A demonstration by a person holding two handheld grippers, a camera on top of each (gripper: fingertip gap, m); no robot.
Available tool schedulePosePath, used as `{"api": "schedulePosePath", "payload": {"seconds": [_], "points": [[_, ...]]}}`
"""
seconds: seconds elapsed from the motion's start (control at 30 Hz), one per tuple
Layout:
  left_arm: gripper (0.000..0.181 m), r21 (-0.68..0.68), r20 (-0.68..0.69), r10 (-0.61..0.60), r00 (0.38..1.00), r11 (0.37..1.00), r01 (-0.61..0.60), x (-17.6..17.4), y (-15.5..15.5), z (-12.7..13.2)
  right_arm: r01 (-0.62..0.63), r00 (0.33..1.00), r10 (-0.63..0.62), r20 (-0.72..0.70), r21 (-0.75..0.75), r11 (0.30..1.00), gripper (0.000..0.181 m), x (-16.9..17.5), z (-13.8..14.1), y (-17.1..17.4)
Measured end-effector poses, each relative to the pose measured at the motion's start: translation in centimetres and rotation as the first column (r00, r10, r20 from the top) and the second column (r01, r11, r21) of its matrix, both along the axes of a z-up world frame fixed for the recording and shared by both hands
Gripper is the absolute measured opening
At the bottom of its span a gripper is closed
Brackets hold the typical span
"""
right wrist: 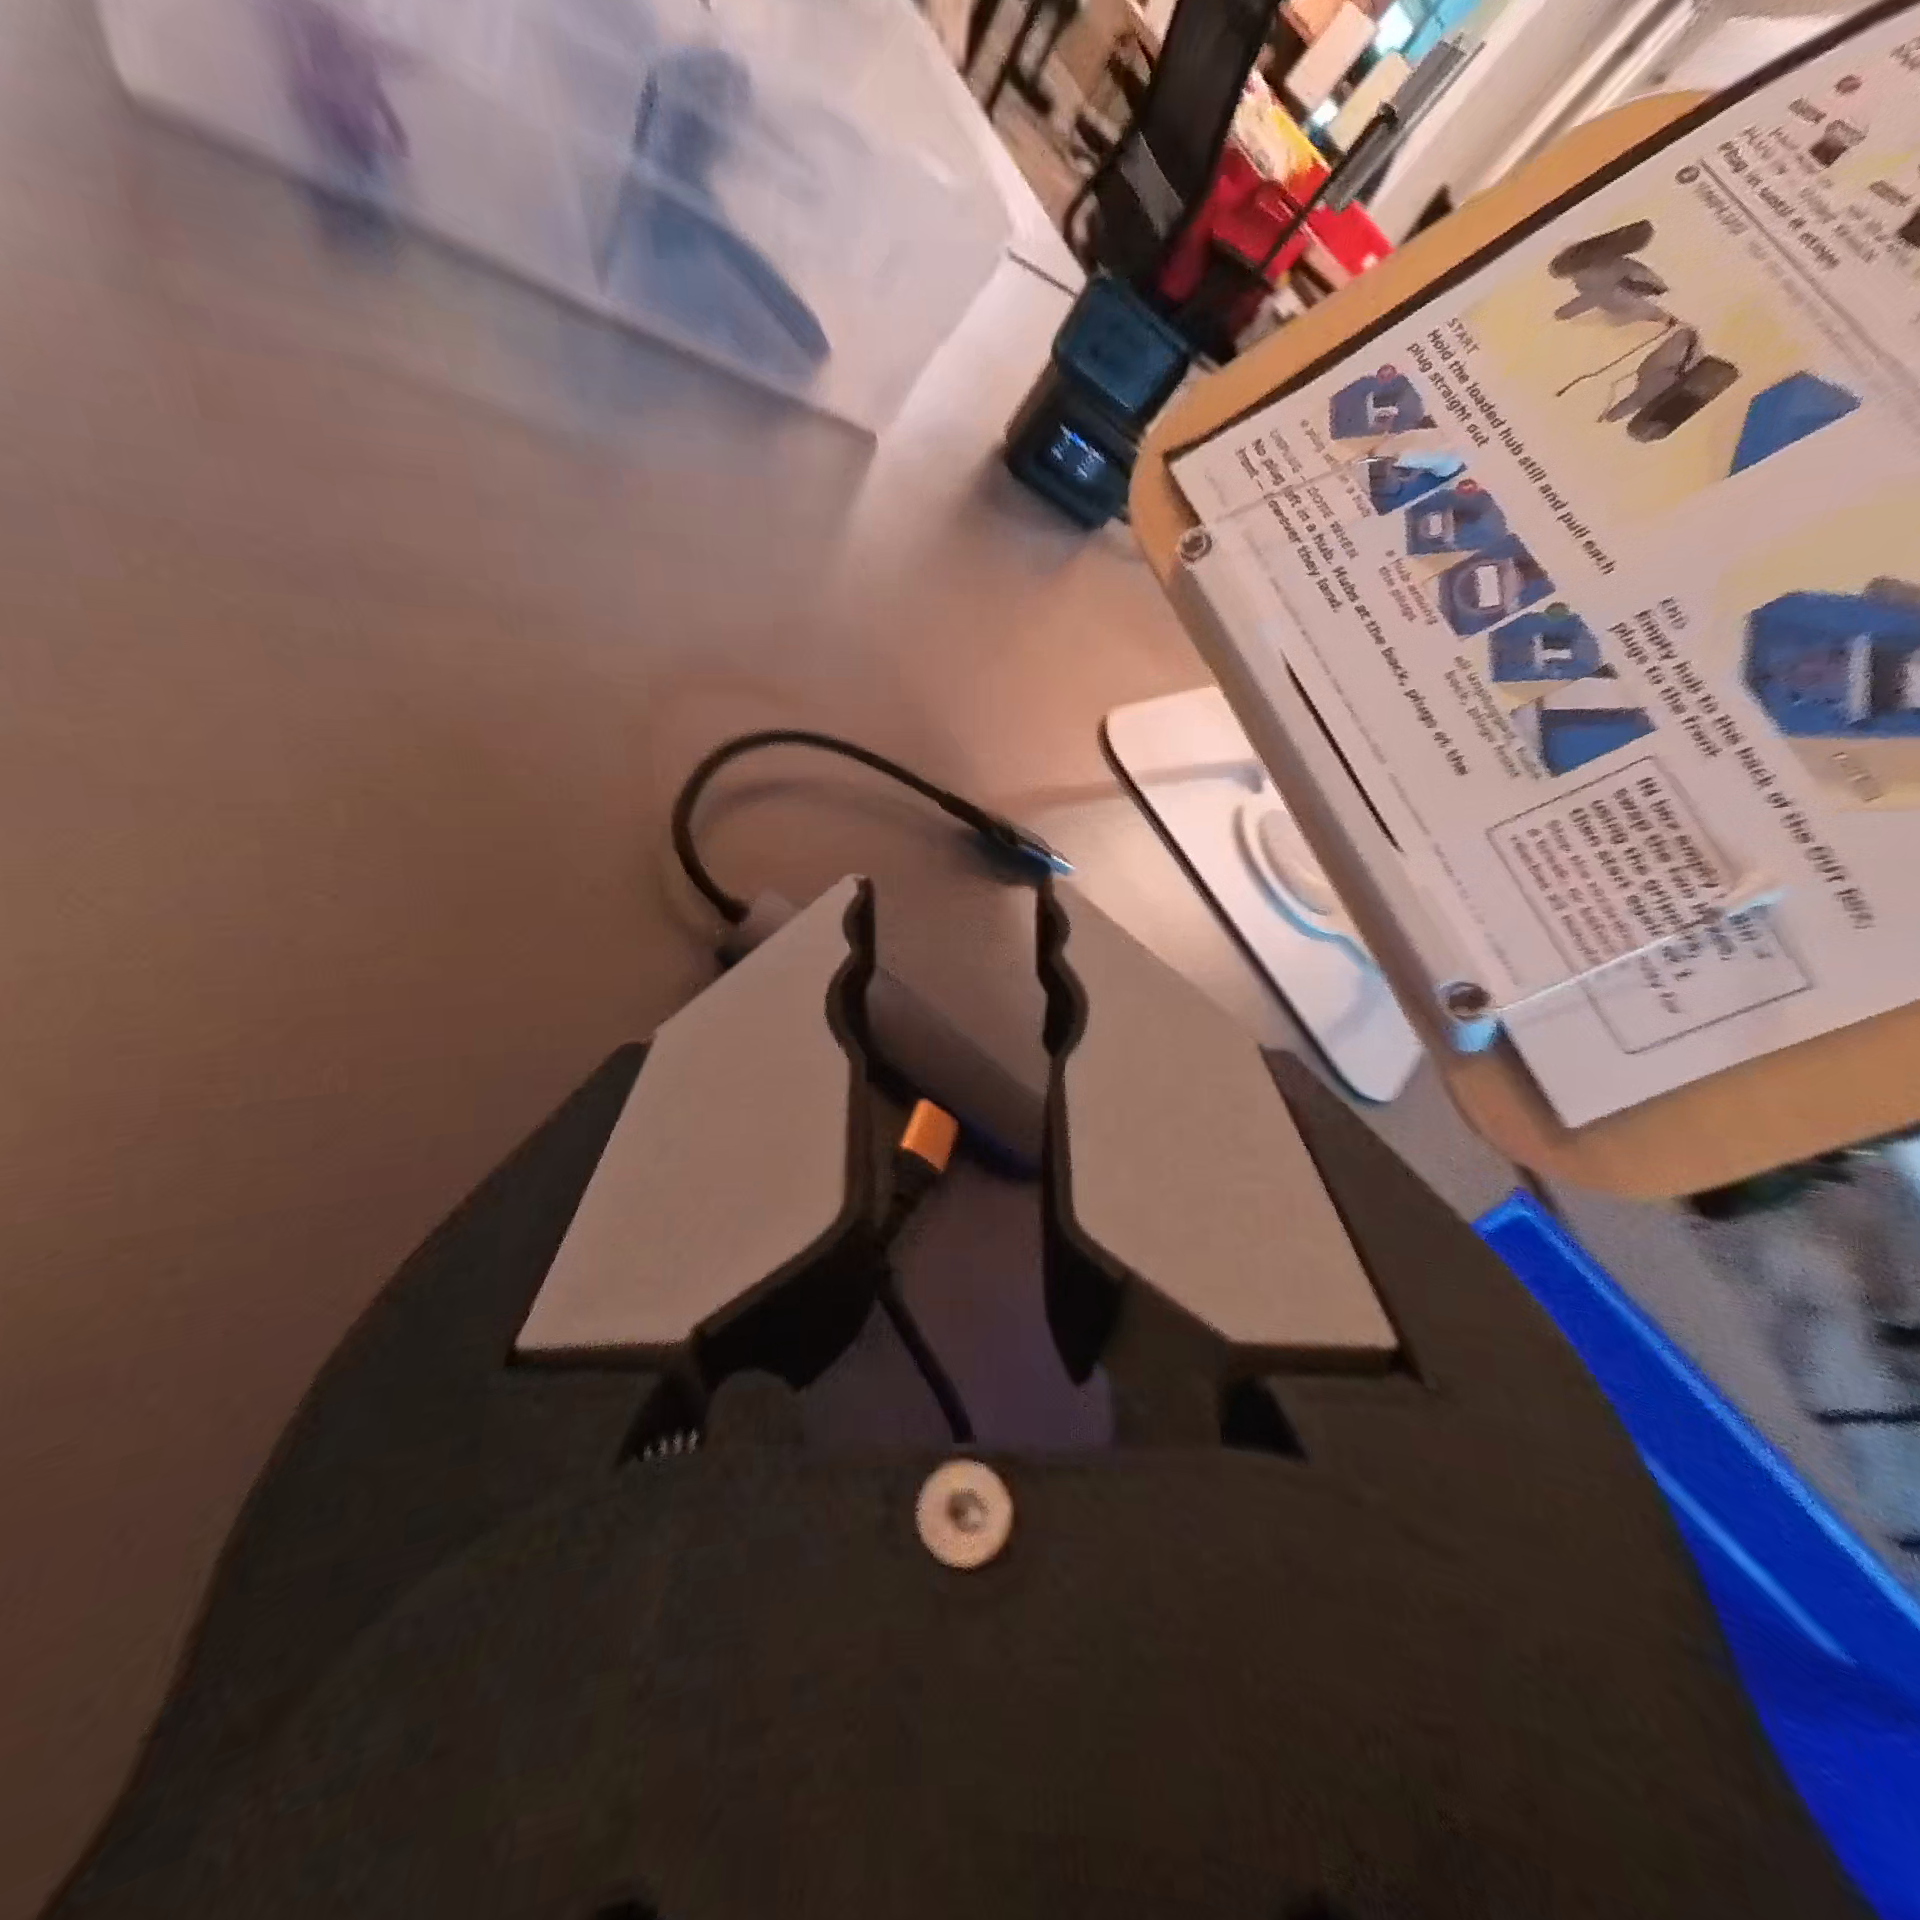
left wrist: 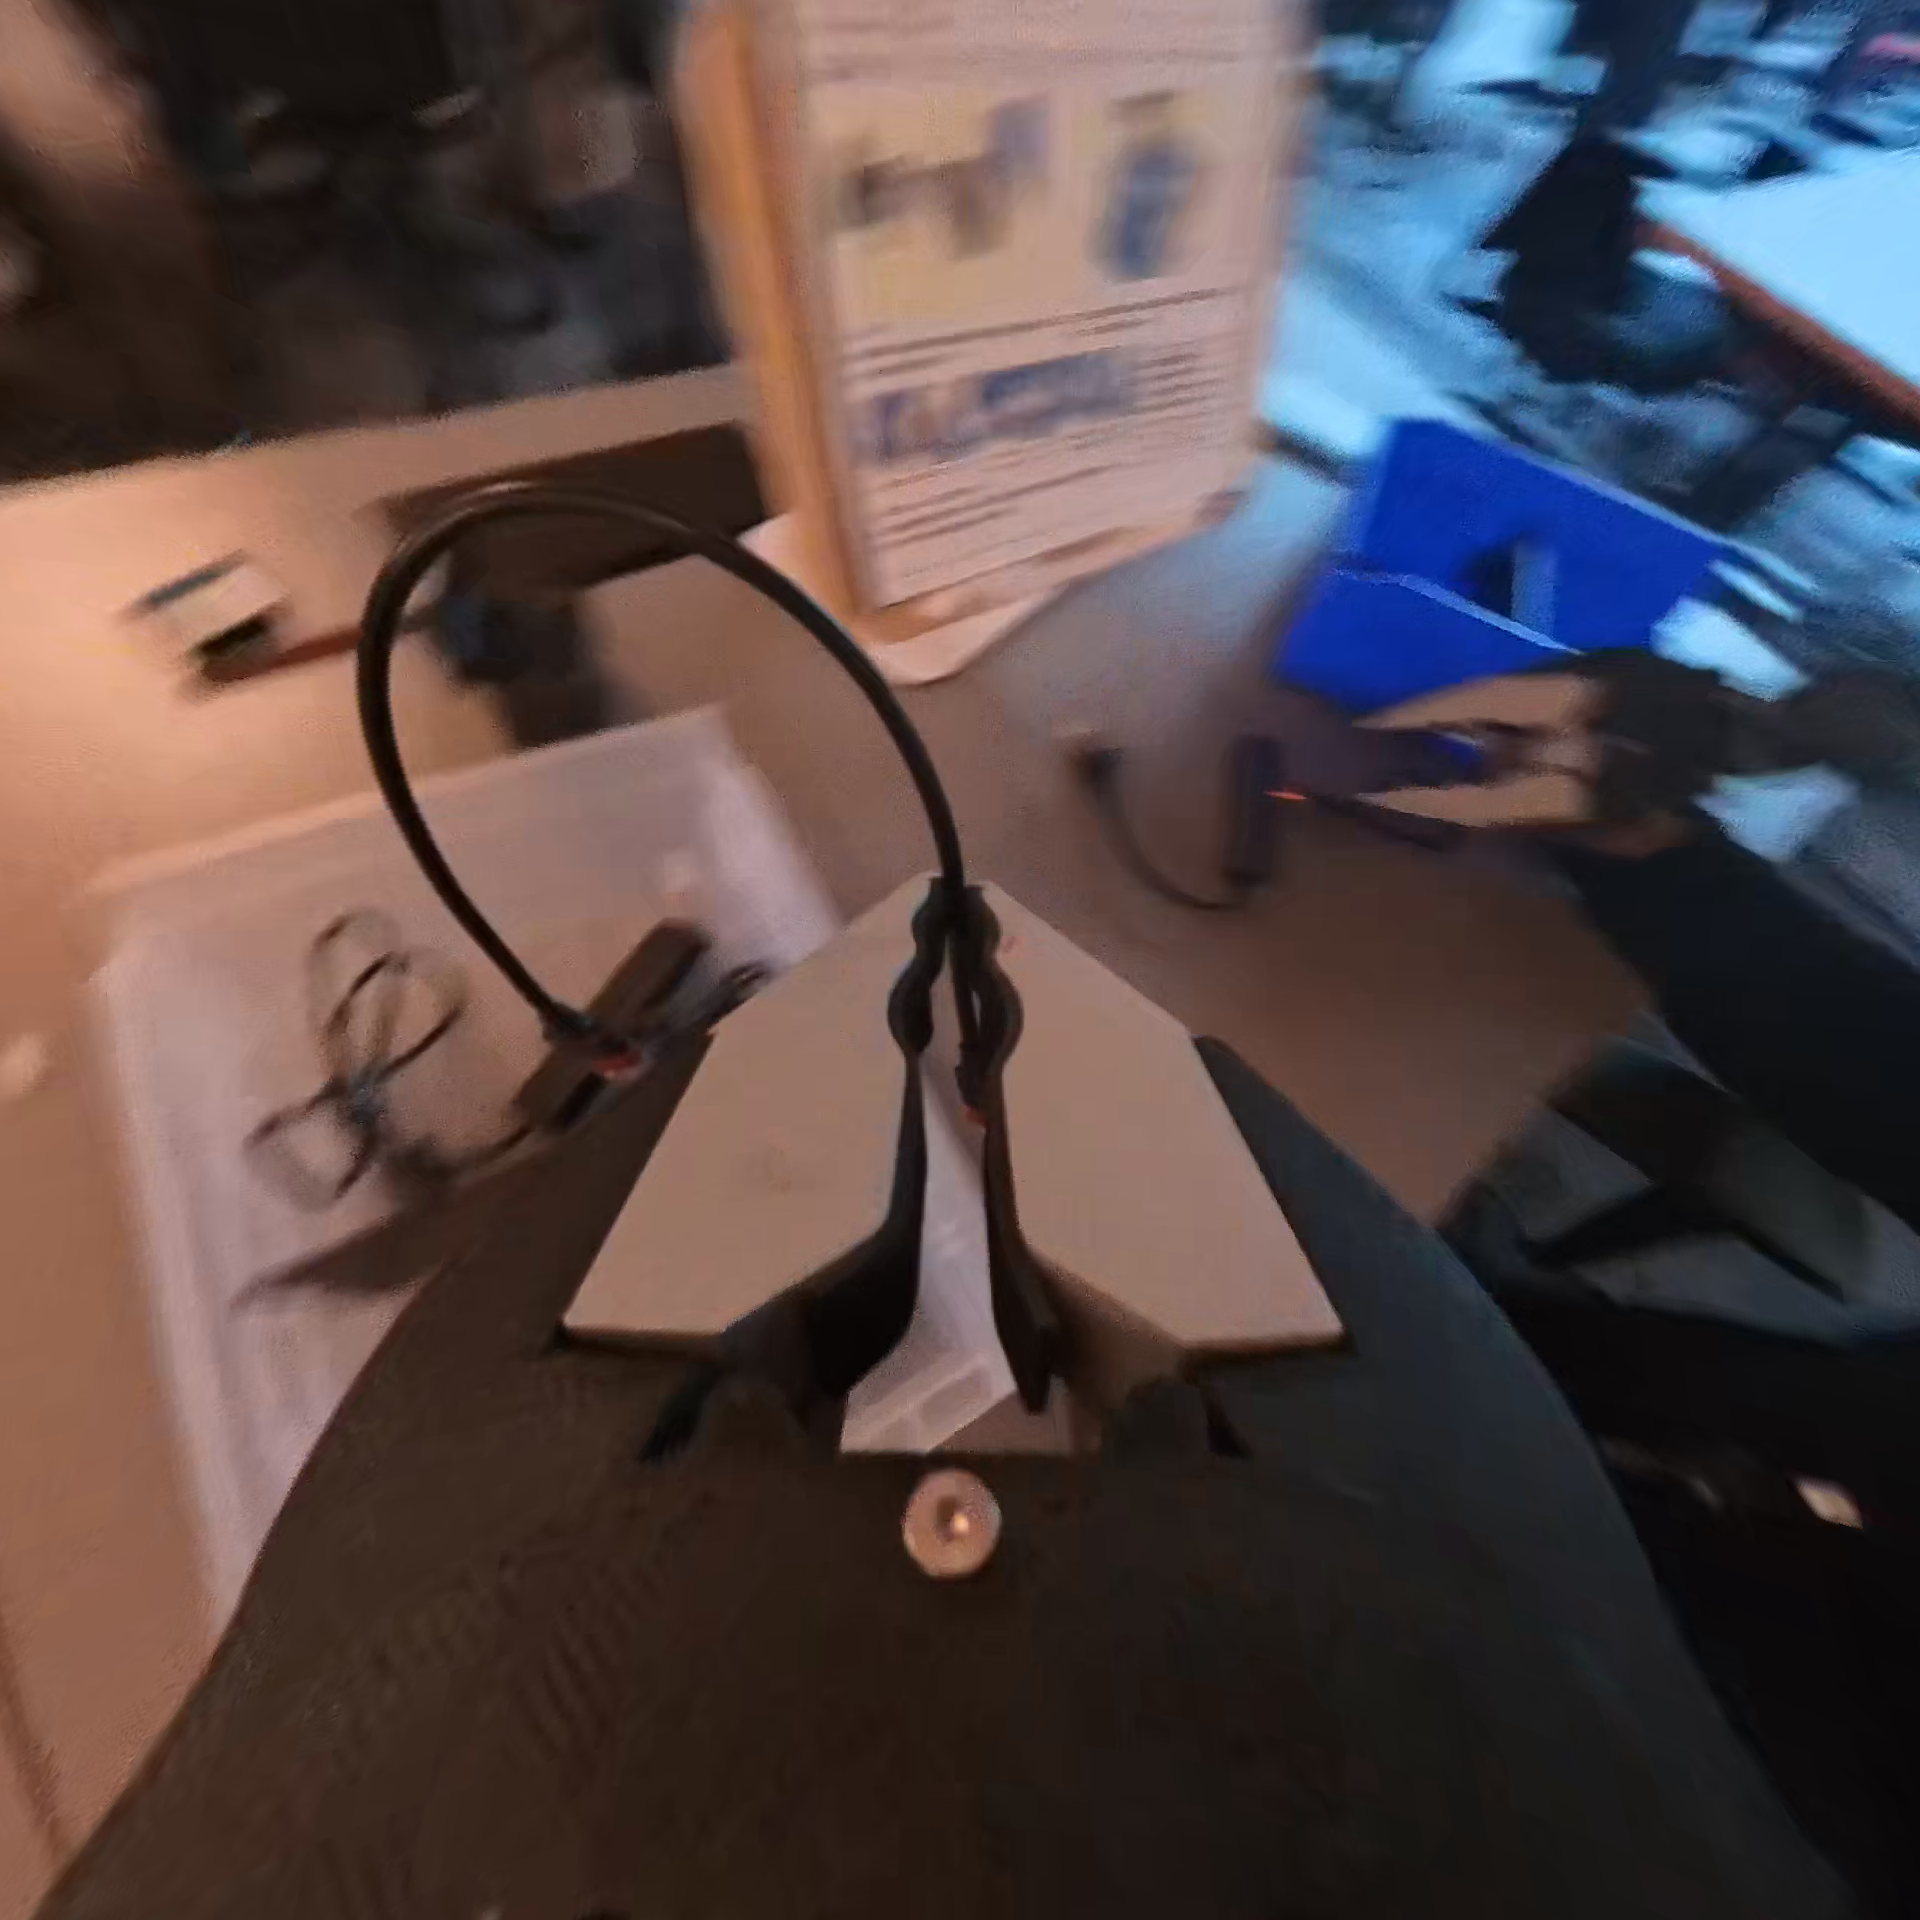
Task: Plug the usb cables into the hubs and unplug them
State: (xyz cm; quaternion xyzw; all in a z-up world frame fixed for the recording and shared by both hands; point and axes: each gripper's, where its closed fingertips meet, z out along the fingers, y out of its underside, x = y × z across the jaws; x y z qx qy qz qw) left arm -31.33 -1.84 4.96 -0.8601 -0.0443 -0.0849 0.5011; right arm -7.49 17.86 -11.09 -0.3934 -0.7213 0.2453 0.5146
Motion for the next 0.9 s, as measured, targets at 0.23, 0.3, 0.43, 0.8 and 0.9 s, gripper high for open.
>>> {"api": "schedulePosePath", "payload": {"seconds": [0.23,0.3,0.43,0.8,0.9], "points": [[0.001,0.013,0.045,-0.594,0.804,0.805,0.594,16.7,0.6,0.1,-0.139,0.989,0.145,-0.001,-0.288,0.948,0.033,0.5,0.5,-2.0],[0.001,-0.002,0.065,-0.664,0.745,0.747,0.665,19.6,0.7,-0.8,-0.219,0.974,0.223,-0.032,-0.367,0.904,0.042,0.8,1.2,-3.5],[0.001,-0.066,0.1,-0.759,0.644,0.641,0.765,24.4,1.2,-3.3,-0.41,0.897,0.433,-0.091,-0.535,0.738,0.053,2.1,2.6,-7.2],[0.001,-0.32,0.138,-0.853,0.504,0.443,0.837,30.9,3.8,-12.7,-0.496,0.827,0.559,-0.065,-0.553,0.669,0.016,3.0,2.2,-10.0],[0.004,-0.305,0.153,-0.836,0.527,0.468,0.83,31.0,5.0,-13.8,-0.402,0.906,0.417,-0.071,-0.454,0.795,0.0,1.9,2.4,-7.2]]}}
